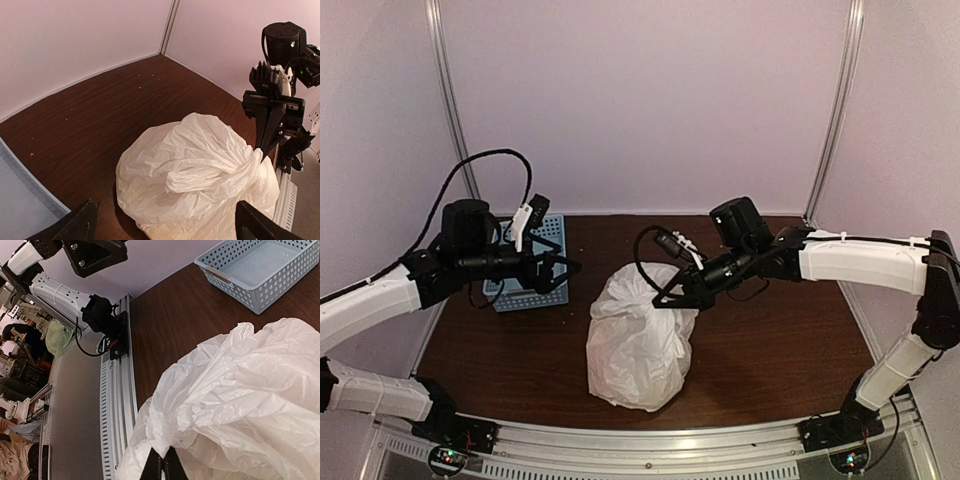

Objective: Untie the knot of the plastic bag and take out the fruit
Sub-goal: Place the takeout bag at the center of the board.

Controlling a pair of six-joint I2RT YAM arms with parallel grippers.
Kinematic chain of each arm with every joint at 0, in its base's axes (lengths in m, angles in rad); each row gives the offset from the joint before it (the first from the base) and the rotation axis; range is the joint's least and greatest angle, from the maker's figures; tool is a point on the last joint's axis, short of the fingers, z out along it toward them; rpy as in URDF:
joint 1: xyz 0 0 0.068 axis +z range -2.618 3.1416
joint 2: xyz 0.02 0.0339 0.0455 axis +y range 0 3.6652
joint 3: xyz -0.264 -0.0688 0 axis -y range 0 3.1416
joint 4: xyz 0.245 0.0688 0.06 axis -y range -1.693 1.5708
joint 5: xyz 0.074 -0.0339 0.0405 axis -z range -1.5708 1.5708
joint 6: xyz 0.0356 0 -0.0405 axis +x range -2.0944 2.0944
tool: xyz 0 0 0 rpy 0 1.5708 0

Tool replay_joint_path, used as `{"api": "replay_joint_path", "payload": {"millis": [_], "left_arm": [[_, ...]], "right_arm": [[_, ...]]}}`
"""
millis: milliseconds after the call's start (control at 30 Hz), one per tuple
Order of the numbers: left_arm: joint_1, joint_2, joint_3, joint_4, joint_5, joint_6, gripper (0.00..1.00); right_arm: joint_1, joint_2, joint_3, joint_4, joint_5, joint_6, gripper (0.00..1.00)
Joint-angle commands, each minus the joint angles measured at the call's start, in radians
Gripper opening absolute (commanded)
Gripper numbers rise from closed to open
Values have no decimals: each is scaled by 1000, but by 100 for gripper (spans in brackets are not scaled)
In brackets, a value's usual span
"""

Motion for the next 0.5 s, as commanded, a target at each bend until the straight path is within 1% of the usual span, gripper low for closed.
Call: {"api": "replay_joint_path", "payload": {"millis": [0, 67, 133, 200, 267, 367, 433, 467], "left_arm": [[-50, 71, -6, 161, -40, -147, 97], [-61, 95, -23, 222, -32, -216, 97], [-72, 106, -47, 289, -19, -273, 97], [-86, 112, -68, 337, -17, -296, 97], [-99, 117, -73, 337, -29, -291, 98], [-101, 120, -74, 307, -54, -279, 97], [-101, 117, -77, 295, -63, -271, 97], [-101, 116, -78, 294, -64, -270, 97]], "right_arm": [[10, -28, -57, -40, -64, -47, 0], [11, -31, -87, -15, -33, -33, 0], [10, -40, -122, 46, -13, 4, 0], [11, -54, -158, 120, 7, 47, 0], [11, -65, -175, 171, 23, 80, 0], [10, -78, -180, 203, 40, 101, 0], [10, -90, -180, 213, 50, 112, 4], [10, -96, -181, 219, 56, 116, 8]]}}
